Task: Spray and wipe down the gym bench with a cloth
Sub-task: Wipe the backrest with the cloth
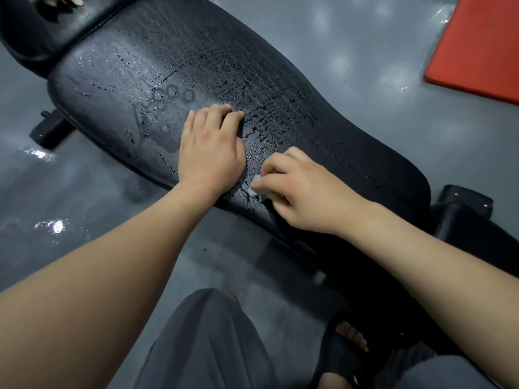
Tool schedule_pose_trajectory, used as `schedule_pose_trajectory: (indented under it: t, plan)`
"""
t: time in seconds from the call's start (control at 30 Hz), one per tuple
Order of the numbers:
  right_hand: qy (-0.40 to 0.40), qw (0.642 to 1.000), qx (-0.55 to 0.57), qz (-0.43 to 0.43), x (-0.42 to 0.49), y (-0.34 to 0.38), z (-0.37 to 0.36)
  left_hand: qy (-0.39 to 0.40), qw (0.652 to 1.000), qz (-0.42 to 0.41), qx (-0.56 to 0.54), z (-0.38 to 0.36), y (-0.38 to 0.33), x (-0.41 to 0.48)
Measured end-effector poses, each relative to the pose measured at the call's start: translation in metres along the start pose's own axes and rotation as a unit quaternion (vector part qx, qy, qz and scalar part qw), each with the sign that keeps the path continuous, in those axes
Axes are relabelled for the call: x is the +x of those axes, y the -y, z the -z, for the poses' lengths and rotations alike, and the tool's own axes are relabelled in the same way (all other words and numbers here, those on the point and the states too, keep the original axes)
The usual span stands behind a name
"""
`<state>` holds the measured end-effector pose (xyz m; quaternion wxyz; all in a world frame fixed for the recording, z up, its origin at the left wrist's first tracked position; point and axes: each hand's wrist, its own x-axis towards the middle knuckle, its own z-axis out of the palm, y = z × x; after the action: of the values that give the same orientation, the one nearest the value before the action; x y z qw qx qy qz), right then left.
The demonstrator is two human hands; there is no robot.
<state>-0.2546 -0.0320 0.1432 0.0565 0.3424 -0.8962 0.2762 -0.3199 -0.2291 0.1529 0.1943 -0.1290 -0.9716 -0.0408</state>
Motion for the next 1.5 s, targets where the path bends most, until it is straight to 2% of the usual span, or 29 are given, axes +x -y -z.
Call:
schedule_pose_trajectory:
  t: [0.13, 0.33, 0.5, 0.57, 0.63, 0.73, 0.83, 0.9, 0.97, 1.1, 1.17, 1.37, 1.5]
  plan:
    - [0.092, 0.992, 0.075, 0.039, -0.016, -0.002, 0.009, 0.000, 1.000, 0.003, 0.005, -0.003, 0.001, -0.001]
    - [0.044, 0.997, 0.038, 0.050, -0.004, 0.013, -0.007, -0.007, 1.000, 0.004, 0.009, -0.003, 0.001, -0.002]
    - [0.119, 0.988, 0.088, 0.038, -0.015, 0.001, 0.010, 0.000, 1.000, 0.005, 0.014, -0.003, 0.000, -0.001]
    - [0.123, 0.987, 0.098, 0.022, -0.019, -0.002, 0.014, -0.002, 1.000, 0.005, 0.015, -0.003, 0.000, -0.001]
    - [0.093, 0.993, 0.072, 0.031, -0.016, -0.004, 0.011, -0.002, 1.000, 0.008, 0.016, -0.003, 0.000, -0.001]
    - [0.004, 1.000, 0.021, 0.021, -0.003, -0.013, 0.003, -0.002, 1.000, 0.010, 0.018, -0.004, 0.000, -0.002]
    - [-0.092, 0.993, -0.008, -0.075, 0.004, -0.023, 0.001, -0.005, 1.000, 0.008, 0.019, -0.004, 0.001, -0.001]
    - [-0.122, 0.984, -0.018, -0.128, 0.005, -0.027, 0.000, -0.005, 1.000, 0.006, 0.015, -0.005, 0.000, -0.001]
    - [-0.107, 0.986, -0.015, -0.125, 0.005, -0.026, 0.002, -0.002, 1.000, 0.006, 0.013, -0.004, 0.000, -0.001]
    - [-0.012, 0.999, 0.034, -0.026, -0.001, -0.024, 0.009, -0.006, 1.000, 0.004, 0.019, -0.004, -0.002, -0.002]
    - [-0.004, 1.000, 0.029, -0.006, 0.001, -0.028, 0.010, -0.008, 1.000, 0.005, 0.020, -0.004, -0.001, -0.002]
    - [-0.100, 0.988, -0.054, -0.100, 0.023, -0.067, 0.019, 0.002, 1.000, 0.008, 0.017, -0.002, -0.001, -0.002]
    - [-0.113, 0.981, -0.068, -0.141, 0.040, -0.091, 0.028, -0.001, 1.000, 0.009, 0.017, -0.002, -0.002, -0.001]
